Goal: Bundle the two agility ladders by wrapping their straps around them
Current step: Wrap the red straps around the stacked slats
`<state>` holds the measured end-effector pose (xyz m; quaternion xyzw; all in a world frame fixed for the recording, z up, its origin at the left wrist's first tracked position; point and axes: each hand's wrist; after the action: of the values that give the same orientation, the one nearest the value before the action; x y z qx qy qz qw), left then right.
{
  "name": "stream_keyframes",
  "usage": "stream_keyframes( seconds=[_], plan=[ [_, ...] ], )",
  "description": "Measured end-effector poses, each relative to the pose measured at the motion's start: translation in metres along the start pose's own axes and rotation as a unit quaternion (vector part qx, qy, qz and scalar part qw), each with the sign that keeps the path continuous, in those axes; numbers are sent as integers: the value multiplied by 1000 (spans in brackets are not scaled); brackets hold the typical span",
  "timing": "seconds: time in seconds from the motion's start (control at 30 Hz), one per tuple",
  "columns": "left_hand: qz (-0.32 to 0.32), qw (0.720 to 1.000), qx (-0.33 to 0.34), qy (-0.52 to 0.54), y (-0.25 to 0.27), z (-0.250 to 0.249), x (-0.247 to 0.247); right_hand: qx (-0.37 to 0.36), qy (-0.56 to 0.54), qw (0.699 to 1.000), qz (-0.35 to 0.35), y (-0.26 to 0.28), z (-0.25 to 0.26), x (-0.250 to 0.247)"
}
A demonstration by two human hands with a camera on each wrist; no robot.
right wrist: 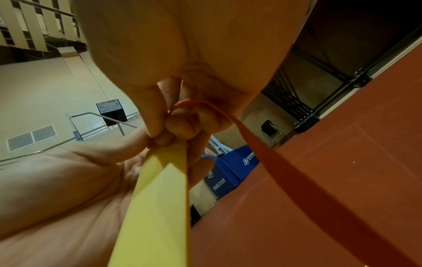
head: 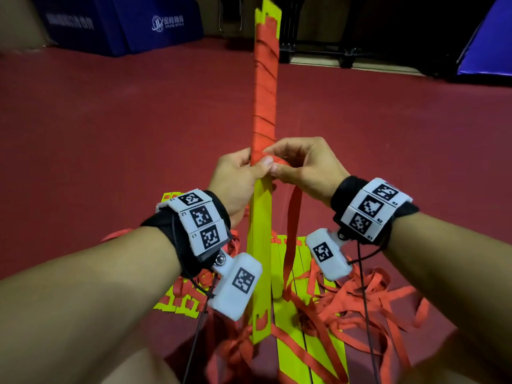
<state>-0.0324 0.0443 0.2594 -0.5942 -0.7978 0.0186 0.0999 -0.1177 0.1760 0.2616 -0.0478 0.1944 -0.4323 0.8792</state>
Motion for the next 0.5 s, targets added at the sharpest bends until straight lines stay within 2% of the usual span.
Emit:
stream_keyframes(
  seconds=[0.17, 0.3, 0.5],
  plan=[
    [-46, 999, -9, 26, -3, -2, 1, 30, -21, 999, -14, -2, 3, 1],
    [-58, 997, -11, 47, -5, -4, 1, 70, 17, 996, -48, -4, -1, -3],
    [-82, 990, -50, 106, -6, -7, -2, 48, -15, 999, -10, 0, -1, -7]
  ],
)
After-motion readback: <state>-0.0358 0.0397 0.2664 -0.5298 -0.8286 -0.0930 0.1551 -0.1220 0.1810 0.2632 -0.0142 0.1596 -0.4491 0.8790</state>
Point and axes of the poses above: each hand's wrist, its own y-axis away from the middle knuckle, its own x-axis out of the palm, z = x × y, and after that the axes turned 5 degrees about x, right-handed
